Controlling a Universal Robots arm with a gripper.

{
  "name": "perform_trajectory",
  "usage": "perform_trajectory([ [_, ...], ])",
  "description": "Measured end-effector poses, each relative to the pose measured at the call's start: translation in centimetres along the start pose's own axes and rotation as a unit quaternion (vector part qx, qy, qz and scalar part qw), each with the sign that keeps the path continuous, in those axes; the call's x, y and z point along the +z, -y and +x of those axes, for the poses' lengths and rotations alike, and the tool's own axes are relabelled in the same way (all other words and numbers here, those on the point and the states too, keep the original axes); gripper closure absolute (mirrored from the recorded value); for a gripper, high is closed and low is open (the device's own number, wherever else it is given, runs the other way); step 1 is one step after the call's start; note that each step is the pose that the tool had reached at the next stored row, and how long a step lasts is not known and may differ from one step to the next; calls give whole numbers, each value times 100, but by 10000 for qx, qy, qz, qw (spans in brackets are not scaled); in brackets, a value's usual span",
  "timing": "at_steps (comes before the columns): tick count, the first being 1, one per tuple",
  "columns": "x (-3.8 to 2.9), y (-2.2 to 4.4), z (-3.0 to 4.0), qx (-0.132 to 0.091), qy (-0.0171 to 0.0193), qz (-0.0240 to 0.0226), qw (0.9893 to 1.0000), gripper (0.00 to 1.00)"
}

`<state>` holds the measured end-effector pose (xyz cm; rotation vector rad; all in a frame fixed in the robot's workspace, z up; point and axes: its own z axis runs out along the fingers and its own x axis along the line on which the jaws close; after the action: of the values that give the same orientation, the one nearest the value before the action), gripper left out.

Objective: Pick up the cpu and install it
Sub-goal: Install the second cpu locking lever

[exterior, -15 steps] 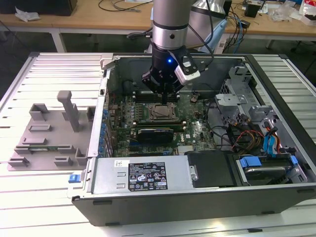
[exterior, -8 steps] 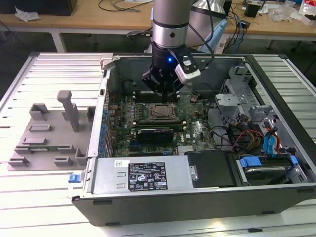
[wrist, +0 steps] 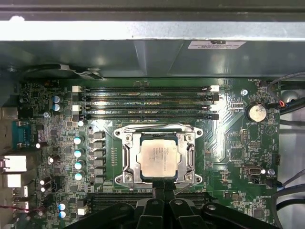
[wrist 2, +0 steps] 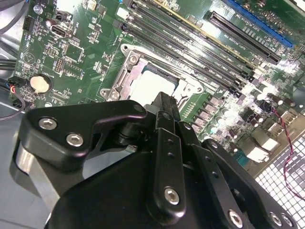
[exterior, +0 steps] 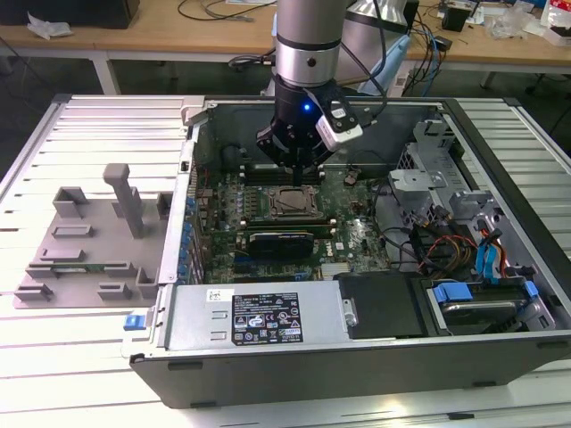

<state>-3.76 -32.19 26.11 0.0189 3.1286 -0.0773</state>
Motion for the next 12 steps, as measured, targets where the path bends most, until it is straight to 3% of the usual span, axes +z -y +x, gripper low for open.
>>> perform_trajectory([
  [12, 12, 218, 2, 1, 1, -1, 10000, 89],
])
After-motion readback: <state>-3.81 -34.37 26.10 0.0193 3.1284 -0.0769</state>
